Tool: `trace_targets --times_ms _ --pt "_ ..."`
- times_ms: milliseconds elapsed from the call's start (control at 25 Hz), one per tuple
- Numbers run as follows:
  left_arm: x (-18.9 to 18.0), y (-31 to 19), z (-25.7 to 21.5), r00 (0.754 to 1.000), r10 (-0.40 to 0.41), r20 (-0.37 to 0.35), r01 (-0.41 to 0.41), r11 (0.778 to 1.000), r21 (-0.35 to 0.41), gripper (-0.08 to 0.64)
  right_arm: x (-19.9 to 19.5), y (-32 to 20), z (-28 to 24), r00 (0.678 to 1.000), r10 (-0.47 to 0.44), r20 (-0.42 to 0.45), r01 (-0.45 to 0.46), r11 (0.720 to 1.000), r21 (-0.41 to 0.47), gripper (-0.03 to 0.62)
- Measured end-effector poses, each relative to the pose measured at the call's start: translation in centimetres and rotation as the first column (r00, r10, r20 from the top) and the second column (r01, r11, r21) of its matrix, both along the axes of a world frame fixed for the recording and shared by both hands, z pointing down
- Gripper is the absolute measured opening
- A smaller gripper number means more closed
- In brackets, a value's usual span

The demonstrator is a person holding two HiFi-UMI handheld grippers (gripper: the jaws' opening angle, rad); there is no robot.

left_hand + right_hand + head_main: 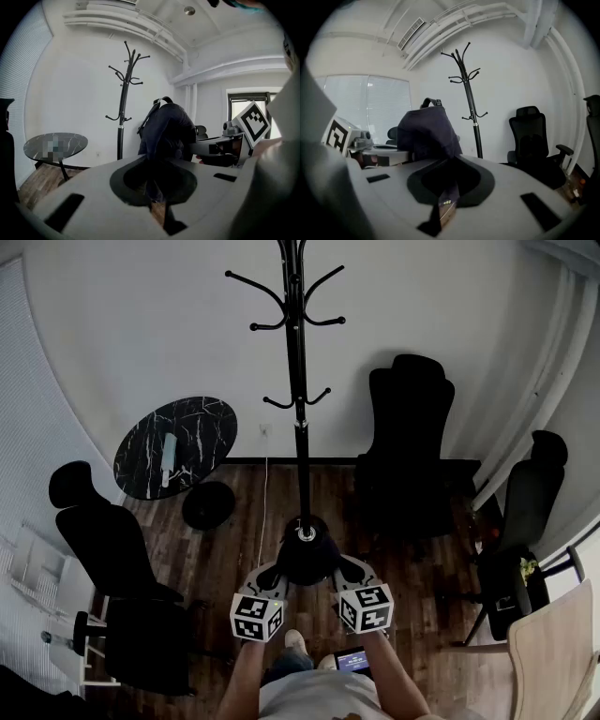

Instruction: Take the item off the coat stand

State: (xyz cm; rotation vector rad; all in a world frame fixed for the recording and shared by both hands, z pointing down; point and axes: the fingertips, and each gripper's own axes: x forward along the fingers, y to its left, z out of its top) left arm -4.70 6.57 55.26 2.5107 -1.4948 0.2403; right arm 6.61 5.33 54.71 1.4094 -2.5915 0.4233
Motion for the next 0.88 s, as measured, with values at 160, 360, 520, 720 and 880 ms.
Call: trace_targets --times_ms 160,360,520,720,880 --pt "0.3 0.3 -0.1 1.000 -0.004 0.000 0.004 1.000 0.000 0.026 0.4 0.3 -0.1 1.000 -0.004 0.002 0.004 1.000 0.001 0.021" --pt "0.3 0.5 -0.3 1.000 -0.012 -0.002 0.012 1.000 0.000 0.026 0.4 0.4 -0.3 1.000 -0.013 -0.001 0.013 1.000 0.005 0.021" --pt "0.5 0.6 -0.5 1.000 -0.022 0.001 0.022 1.000 0.005 0.026 0.4 0.5 -0.4 0.999 -0.031 0.030 0.031 1.000 -0.007 0.021" --pt "0.3 0.5 -1.1 0.999 -0.040 -0.005 0.040 0.999 0.010 0.026 0.2 0.6 -0.8 0.996 -0.056 0.070 0.057 0.998 -0.024 0.023" --pt "0.9 0.6 -1.3 0.999 -0.039 -0.017 0.039 0.999 0.011 0.026 0.8 0.7 -0.8 0.996 -0.049 0.073 0.051 0.998 -0.024 0.023"
